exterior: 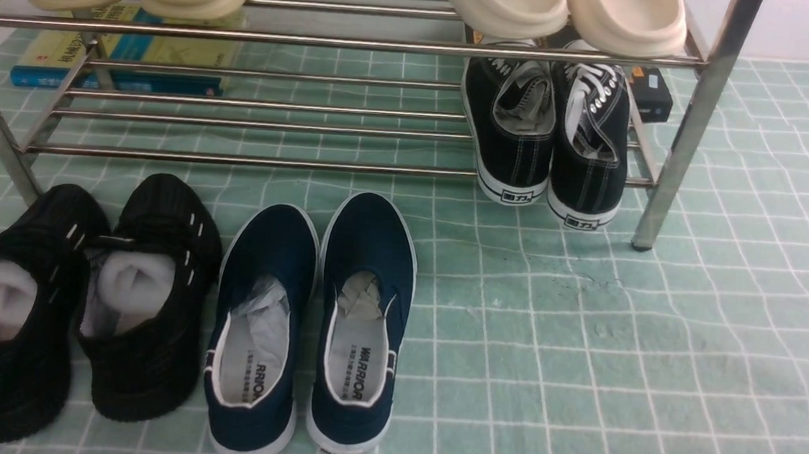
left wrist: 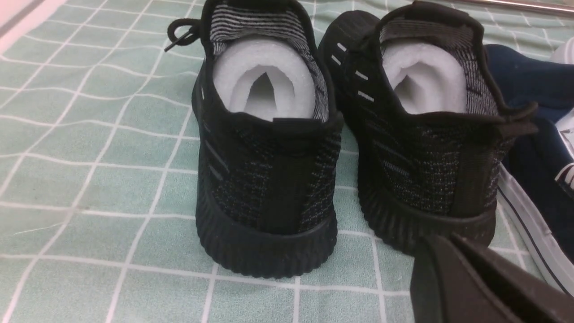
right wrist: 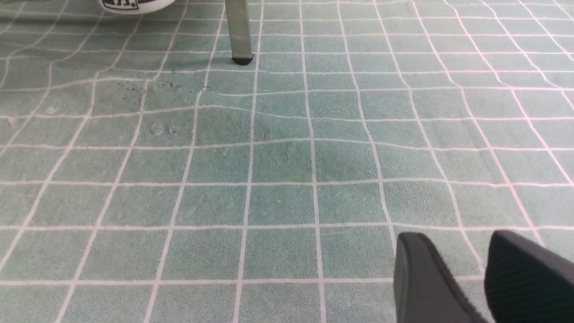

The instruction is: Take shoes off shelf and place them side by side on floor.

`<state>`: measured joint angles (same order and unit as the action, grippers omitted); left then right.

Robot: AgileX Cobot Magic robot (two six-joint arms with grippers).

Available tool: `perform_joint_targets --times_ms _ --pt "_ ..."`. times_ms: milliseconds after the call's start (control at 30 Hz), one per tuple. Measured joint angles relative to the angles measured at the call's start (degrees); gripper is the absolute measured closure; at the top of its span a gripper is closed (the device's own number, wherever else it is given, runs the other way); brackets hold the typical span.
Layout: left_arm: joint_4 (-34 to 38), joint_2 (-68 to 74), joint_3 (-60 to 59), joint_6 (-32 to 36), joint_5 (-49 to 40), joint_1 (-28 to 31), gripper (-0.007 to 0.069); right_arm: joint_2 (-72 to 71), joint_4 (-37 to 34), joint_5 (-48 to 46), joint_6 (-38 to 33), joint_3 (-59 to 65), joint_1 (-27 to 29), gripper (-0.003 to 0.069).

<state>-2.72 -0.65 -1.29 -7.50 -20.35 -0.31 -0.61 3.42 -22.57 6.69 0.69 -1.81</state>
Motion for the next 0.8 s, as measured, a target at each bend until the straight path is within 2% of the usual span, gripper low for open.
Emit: perform_joint_targets --times_ms 800 --pt "-0.16 0.00 0.00 0.00 -0.07 0.00 0.0571 0.00 0.00 0.00 0.00 0.00 0.00 0.0421"
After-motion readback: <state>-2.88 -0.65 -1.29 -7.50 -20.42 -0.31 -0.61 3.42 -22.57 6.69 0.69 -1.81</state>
